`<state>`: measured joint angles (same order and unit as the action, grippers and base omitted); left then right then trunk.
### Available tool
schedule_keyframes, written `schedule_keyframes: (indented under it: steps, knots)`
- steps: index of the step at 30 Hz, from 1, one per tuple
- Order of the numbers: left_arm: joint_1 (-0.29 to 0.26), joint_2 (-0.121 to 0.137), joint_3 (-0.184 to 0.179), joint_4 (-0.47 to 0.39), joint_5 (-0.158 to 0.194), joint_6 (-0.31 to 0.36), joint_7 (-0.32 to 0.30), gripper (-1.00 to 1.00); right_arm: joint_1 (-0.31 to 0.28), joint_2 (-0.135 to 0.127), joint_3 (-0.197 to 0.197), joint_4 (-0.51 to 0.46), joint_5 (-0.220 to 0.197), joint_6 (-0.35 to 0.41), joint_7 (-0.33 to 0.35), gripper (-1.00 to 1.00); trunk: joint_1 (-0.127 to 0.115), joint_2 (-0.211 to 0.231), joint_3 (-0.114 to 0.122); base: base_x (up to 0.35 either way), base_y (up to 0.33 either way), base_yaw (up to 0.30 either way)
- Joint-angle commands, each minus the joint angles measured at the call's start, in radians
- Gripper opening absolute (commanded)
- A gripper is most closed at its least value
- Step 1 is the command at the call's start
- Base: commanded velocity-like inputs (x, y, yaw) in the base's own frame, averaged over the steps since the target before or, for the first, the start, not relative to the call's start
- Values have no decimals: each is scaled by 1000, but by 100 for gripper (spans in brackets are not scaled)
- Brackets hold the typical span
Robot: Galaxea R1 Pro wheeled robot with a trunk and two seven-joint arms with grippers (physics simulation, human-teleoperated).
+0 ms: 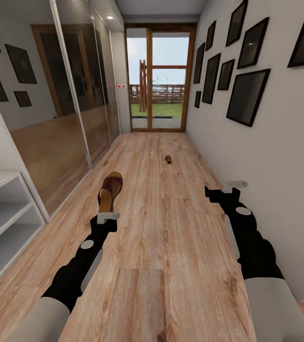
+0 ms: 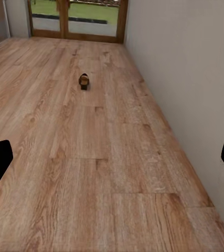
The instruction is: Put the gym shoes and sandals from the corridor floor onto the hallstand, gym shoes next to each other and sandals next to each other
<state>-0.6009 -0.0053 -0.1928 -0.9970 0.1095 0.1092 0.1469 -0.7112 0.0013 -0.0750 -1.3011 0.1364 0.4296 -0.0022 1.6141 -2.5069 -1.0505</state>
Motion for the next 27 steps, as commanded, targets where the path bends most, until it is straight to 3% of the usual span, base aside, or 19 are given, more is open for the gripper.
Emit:
schedule_keyframes:
  steps: [1,8,27]
  knots:
    - [0,1,-3,-2,7,6,6,-100,-1,0,0,-1,9,6,1,100,0,0,1,0,0,0]
    - [0,1,-4,-2,7,6,7,-100,-1,0,0,-1,9,6,1,100,0,0,12,157,0,0]
    - [0,1,-4,-1,9,6,6,-100,0,0,1,-1,9,6,1,100,0,0,44,338,0,0]
